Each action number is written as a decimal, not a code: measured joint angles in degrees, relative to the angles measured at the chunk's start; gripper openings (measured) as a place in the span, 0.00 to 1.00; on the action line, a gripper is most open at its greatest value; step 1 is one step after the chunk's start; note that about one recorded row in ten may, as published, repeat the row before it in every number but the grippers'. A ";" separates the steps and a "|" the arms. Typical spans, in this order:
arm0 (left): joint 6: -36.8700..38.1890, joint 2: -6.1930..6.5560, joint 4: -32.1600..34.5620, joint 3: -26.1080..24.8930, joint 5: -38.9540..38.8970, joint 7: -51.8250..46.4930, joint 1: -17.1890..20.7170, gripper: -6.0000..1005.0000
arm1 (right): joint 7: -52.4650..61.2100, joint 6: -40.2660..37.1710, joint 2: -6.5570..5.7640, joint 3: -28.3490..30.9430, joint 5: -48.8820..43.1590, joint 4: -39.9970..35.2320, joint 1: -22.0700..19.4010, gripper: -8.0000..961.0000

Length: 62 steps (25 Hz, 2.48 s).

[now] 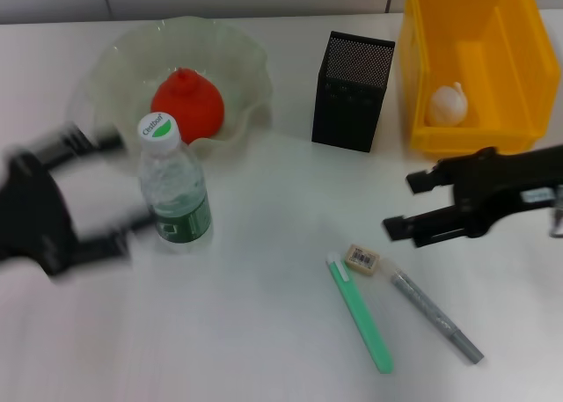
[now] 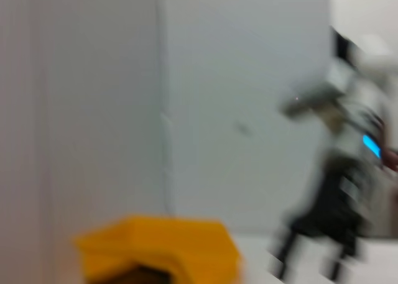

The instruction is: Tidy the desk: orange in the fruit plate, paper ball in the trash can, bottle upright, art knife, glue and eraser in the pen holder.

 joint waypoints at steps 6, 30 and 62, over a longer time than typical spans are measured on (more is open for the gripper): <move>-2.07 -0.13 -9.55 5.61 4.96 8.36 -2.07 0.84 | 18.78 -1.00 0.02 -14.67 -10.64 -5.08 7.37 0.87; -5.25 0.18 -14.90 5.78 5.28 10.42 -5.76 0.84 | 36.37 6.30 0.38 -36.43 -20.55 3.34 12.33 0.84; -4.80 0.18 -14.90 5.52 5.29 10.45 -5.40 0.84 | 36.81 9.07 0.38 -37.34 -17.66 9.95 14.96 0.20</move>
